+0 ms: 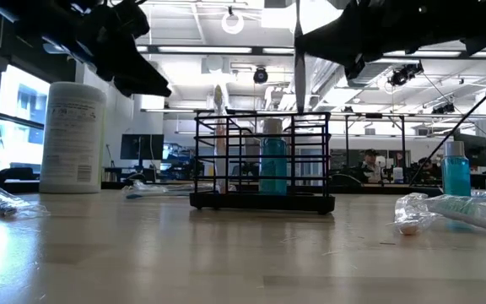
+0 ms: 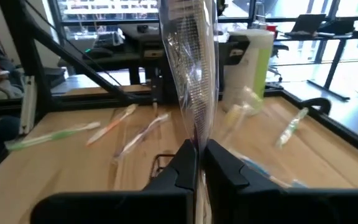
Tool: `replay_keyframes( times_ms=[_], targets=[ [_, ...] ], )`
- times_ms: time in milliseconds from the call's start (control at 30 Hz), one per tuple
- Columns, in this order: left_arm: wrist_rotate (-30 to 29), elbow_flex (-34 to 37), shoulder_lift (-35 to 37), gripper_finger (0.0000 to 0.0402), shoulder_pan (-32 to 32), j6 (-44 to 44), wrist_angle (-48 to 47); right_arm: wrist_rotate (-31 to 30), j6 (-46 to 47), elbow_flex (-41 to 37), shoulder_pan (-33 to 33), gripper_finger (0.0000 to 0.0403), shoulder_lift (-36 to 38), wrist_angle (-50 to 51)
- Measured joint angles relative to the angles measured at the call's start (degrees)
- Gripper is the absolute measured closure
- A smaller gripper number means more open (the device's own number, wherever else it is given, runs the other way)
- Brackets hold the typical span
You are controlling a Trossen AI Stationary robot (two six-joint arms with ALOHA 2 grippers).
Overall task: Pick & Place toothbrushing station
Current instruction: Put the right purple toothbrush into the mesh organizer
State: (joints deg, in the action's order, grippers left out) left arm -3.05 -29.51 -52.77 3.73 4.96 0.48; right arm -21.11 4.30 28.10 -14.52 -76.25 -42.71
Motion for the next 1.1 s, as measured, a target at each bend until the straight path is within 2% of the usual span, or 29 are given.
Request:
replay_keyframes(
  times_ms=[200, 433, 833, 1100],
  targets=[
    [0.14, 0.84, 0.02, 0.0231, 0.00, 0.01, 1.57, -3.07, 3.26, -2.39, 0.04, 0.0397, -1.55, -2.26],
    [1.07, 0.84, 0.02, 0.0231, 0.00, -0.08, 1.46, -1.58, 5.99, -11.68, 1.29, 0.0397, -1.57, -18.33],
    [1.03, 0.84, 0.02, 0.0231, 0.00, -0.19, 3.00, 0.60, 6.53, -12.20, 2.25, 0.0397, -3.15, -18.45],
    [1.03, 0.84, 0.02, 0.0231, 0.00, -0.38, 3.33, 0.44, 5.69, -12.15, 2.27, 0.0397, -10.91, -29.18]
  ],
)
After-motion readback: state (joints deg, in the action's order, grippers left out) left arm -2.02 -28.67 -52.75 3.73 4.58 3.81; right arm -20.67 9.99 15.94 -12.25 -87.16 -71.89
